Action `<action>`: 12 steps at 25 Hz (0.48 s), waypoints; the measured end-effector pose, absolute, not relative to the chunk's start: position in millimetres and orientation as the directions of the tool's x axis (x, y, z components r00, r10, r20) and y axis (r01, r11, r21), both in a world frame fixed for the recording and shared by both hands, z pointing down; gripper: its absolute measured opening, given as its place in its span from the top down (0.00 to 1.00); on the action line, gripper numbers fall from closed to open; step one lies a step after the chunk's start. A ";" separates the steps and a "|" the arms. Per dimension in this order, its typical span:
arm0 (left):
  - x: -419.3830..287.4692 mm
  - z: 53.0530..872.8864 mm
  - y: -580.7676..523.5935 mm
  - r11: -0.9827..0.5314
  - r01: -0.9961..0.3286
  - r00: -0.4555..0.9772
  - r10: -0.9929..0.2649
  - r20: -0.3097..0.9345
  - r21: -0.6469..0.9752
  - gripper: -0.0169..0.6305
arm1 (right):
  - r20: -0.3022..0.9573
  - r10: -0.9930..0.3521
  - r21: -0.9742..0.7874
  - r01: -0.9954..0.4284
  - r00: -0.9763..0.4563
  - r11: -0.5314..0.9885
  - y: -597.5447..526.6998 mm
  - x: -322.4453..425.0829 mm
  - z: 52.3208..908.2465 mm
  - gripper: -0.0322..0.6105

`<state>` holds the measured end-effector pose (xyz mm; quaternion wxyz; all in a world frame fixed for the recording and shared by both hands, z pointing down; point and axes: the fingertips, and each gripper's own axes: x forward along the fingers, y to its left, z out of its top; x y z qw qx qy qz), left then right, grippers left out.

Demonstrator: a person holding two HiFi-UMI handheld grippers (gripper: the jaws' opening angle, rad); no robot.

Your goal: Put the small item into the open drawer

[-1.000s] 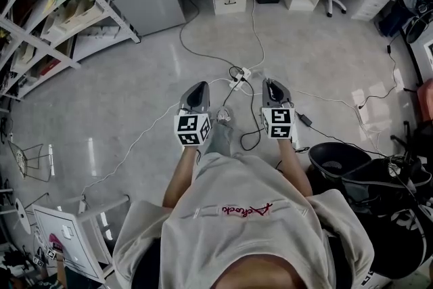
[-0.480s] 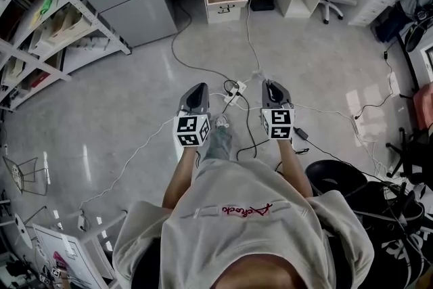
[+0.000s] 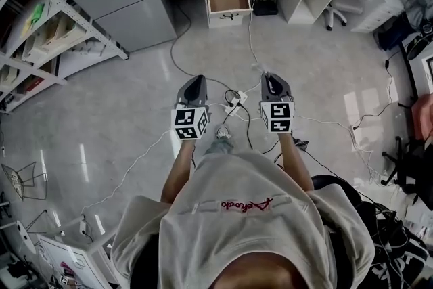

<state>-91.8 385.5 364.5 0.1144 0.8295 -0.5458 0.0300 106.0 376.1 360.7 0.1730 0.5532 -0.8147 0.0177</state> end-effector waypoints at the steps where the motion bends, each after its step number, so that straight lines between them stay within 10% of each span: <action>1: -94.1 363.4 373.3 -0.378 -0.912 0.402 -0.899 0.173 0.157 0.96 | 0.301 -0.895 0.171 -0.905 -0.329 0.390 363.6 104.1 359.1 0.93; 12: -111.0 357.2 257.3 -0.395 -0.908 0.414 -0.897 0.153 0.144 0.96 | 0.282 -0.907 0.180 -0.912 -0.312 0.370 249.5 91.9 356.5 0.93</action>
